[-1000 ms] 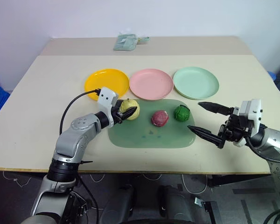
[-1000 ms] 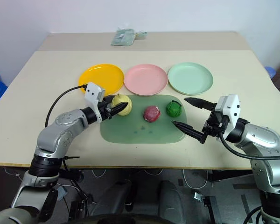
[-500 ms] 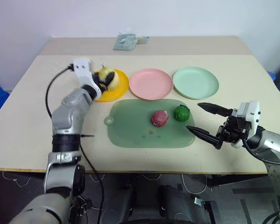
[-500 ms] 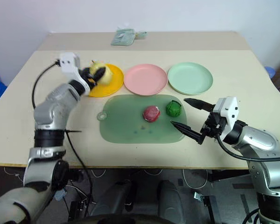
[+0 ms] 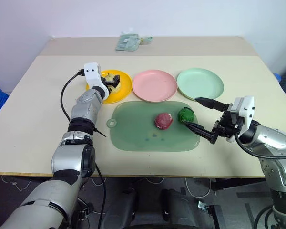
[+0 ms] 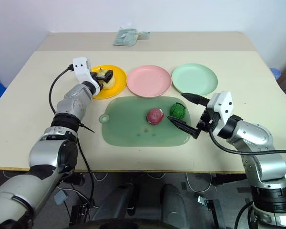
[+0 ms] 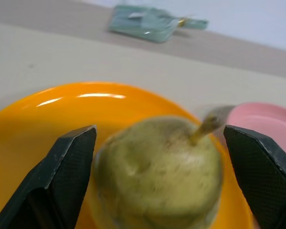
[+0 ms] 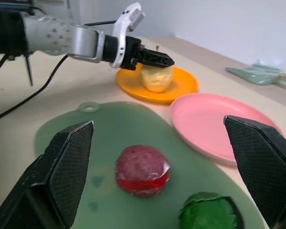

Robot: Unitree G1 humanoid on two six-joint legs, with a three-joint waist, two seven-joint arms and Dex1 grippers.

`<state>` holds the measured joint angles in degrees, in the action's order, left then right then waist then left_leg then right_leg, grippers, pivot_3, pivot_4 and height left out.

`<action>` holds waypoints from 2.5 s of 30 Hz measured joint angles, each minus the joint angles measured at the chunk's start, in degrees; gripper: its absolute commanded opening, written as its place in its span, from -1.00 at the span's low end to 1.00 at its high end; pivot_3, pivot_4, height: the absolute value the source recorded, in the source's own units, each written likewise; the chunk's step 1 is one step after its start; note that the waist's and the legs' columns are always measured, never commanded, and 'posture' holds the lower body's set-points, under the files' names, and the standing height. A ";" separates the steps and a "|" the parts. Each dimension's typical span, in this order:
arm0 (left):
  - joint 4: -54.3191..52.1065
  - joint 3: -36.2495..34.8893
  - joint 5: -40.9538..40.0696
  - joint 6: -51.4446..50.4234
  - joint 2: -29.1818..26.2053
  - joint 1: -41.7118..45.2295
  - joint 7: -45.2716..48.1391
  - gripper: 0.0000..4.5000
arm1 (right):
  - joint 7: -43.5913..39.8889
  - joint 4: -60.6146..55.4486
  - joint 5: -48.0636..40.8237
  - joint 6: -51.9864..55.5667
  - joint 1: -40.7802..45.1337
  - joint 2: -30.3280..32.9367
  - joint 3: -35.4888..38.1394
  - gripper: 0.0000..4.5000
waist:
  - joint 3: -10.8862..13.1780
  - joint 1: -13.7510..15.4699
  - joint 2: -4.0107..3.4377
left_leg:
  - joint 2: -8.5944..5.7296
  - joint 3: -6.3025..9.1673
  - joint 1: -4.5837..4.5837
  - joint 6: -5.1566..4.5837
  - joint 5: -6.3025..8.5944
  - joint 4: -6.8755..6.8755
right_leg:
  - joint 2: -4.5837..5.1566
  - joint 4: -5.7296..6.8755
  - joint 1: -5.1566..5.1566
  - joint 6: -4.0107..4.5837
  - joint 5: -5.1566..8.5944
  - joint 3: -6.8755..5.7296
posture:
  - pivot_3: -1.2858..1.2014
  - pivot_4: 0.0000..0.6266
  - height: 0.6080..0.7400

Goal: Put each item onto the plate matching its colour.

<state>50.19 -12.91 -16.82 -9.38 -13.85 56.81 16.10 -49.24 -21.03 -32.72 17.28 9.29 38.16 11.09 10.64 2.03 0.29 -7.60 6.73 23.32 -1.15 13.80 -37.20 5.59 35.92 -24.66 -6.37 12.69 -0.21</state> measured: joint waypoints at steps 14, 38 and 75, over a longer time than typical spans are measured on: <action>-57.60 10.51 -16.42 -23.74 -12.98 -31.82 29.38 0.97 | 4.86 0.93 3.06 3.03 4.10 -5.26 -8.15 1.00 | -0.03 -0.39 -0.06 | 0.03 0.02 -0.03 0.02 -0.01 -0.01 | -0.04 0.08 -0.01 0.14 -0.06 0.11 | 0.03 -0.52 1.00; -21.84 34.85 9.25 -10.35 1.04 -9.11 37.02 0.05 | 9.30 -24.04 -4.25 9.28 -32.65 0.88 18.01 1.00 | -0.03 0.40 -0.02 | 0.15 -0.12 -0.01 -0.06 0.02 -0.03 | -0.04 -0.10 0.05 0.10 -0.05 0.11 | 0.03 -0.52 1.00; -39.46 9.71 -5.59 -10.05 -9.73 -29.68 40.83 0.97 | 16.00 1.91 10.99 4.26 -4.62 -3.49 -2.87 1.00 | 0.09 -2.93 0.19 | 0.11 -0.39 -0.02 0.18 -0.13 0.09 | -0.09 0.13 -0.25 -0.05 -0.18 0.60 | 0.03 -0.52 1.00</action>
<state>10.73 -3.20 -22.41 -19.42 -23.58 27.13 56.93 -33.24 -19.12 -21.74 21.53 4.67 34.67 8.21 10.73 -0.90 0.48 -7.49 6.34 23.30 -0.97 13.67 -37.11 5.50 36.04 -24.91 -6.42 12.51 0.39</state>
